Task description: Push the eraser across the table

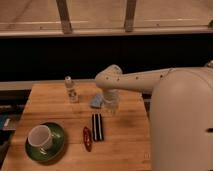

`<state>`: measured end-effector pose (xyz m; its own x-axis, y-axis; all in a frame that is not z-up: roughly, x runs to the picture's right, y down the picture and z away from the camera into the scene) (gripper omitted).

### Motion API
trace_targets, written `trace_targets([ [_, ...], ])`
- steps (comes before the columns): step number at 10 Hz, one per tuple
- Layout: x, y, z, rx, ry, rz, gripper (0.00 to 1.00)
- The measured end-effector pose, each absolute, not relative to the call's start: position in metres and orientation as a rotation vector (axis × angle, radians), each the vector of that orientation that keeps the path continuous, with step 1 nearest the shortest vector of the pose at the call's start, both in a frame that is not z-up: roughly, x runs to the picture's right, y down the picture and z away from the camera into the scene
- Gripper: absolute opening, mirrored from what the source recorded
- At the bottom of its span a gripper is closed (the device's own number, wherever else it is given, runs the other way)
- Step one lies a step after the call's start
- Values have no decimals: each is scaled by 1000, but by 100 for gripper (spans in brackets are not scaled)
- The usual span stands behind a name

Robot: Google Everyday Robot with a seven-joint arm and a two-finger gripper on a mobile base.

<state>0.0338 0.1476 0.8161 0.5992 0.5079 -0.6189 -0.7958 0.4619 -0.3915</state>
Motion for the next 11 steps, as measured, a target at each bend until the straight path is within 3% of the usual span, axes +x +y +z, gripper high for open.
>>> trace_targets([
  [4,26,186,856,-802,503,803,0],
  [11,-51,223,838,-895,387,658,0],
])
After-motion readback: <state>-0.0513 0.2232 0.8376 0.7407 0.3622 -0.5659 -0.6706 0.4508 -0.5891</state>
